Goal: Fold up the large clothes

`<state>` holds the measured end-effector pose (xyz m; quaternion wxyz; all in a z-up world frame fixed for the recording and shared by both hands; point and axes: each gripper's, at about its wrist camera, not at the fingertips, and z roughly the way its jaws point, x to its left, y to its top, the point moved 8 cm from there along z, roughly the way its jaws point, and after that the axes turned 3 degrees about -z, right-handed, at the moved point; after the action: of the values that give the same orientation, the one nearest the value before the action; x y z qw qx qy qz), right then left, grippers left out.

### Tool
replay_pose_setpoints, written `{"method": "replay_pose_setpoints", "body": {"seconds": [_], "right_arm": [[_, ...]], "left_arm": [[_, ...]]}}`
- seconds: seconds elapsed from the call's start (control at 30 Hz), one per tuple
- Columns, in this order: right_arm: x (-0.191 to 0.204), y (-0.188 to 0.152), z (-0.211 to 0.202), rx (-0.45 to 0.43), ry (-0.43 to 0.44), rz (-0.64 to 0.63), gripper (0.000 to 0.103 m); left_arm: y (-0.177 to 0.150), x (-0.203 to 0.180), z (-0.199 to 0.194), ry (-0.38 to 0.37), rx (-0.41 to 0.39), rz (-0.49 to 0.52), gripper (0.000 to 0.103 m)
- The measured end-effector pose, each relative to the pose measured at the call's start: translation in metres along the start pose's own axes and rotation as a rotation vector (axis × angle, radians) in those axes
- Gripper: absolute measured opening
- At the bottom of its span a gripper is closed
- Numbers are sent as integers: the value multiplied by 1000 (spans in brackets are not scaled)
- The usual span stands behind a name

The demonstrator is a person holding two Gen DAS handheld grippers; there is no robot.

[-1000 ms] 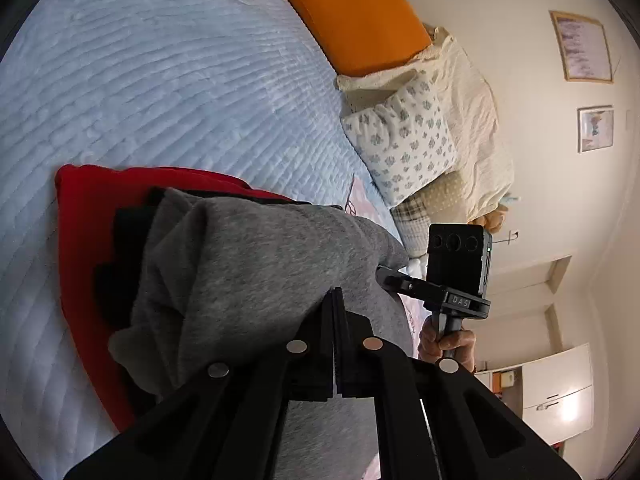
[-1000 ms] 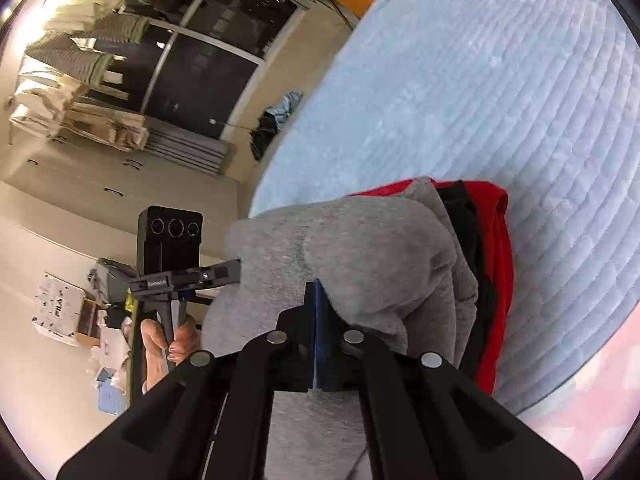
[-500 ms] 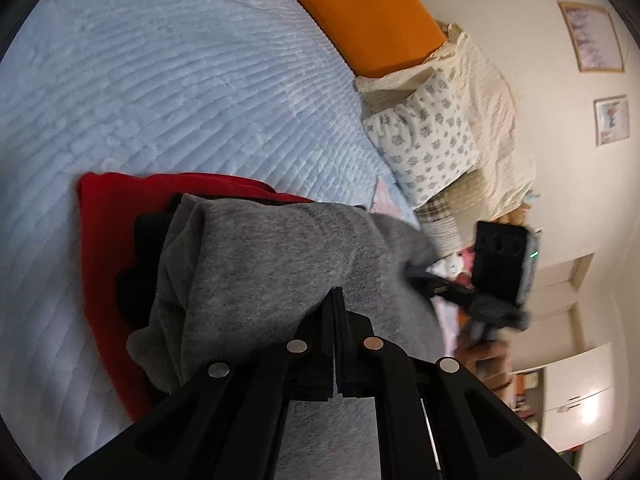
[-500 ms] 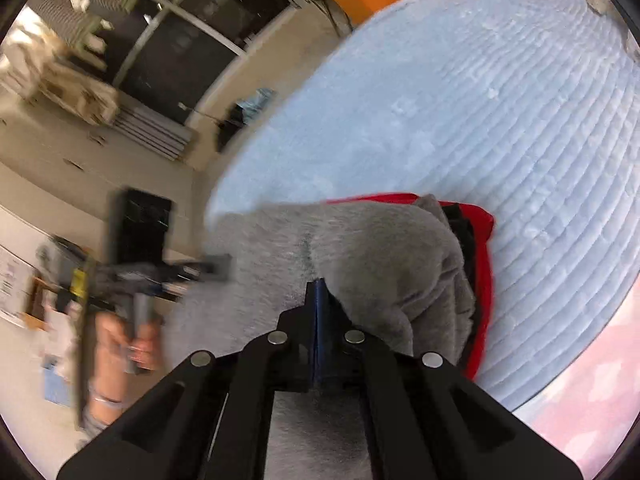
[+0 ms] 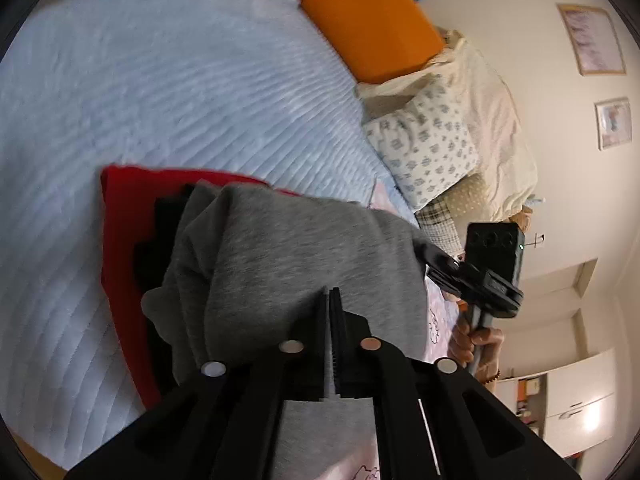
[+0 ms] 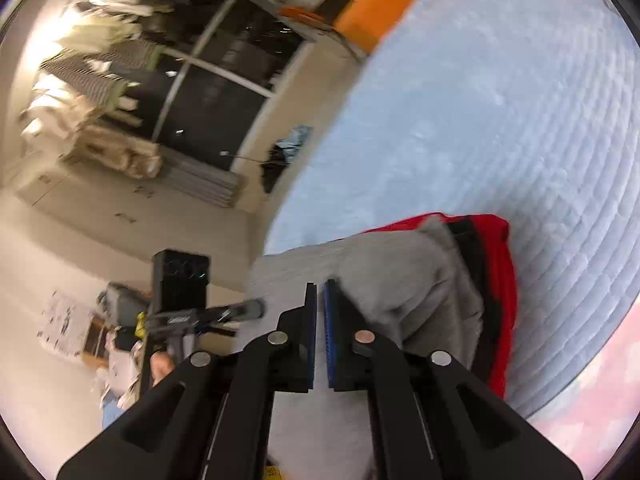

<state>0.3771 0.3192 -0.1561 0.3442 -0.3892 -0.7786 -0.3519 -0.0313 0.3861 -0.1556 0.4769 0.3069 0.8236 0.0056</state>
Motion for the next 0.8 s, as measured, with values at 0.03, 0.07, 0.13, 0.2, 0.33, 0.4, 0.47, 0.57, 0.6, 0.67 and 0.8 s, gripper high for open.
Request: {"method": "replay_pose_setpoints", "body": {"seconds": [0.03,0.07,0.13,0.2,0.33,0.4,0.47,0.57,0.6,0.67,0.8], "right_arm": [[9,-4,-7,-3,9,-25,6],[18,-10,-16,-6,10,-52,6],[32,-27,-31,5,12,-94,6],[39,-47,-43,8,1,-132,6],[21,-76,-37,35,-60,-133,6],[4,-80,-29,40,-129,-113,4],[-7,-83,-18,40,-212,-136,2],[-6,-83,-5,24,-236,-159,3],[-3,-85,-7,16,-242,-176,4],[11,-88,-16,-12,-248,-221,19],[51,-111,-47,-120,-326,-370,98]], "left_arm": [[-2,-12,-7,-12,-13,24,22],[-4,-20,-12,-27,-26,38,25],[-8,-48,-24,-96,-50,76,26],[-11,-68,-28,-118,-65,129,26],[3,-55,-4,8,-63,116,28],[13,-30,11,81,-63,73,25],[18,-12,18,55,-77,26,16],[20,3,16,11,-109,-10,9],[17,1,10,-2,-122,-3,9],[12,-6,-1,-5,-143,19,22],[-32,-64,-46,61,-298,216,90]]}}
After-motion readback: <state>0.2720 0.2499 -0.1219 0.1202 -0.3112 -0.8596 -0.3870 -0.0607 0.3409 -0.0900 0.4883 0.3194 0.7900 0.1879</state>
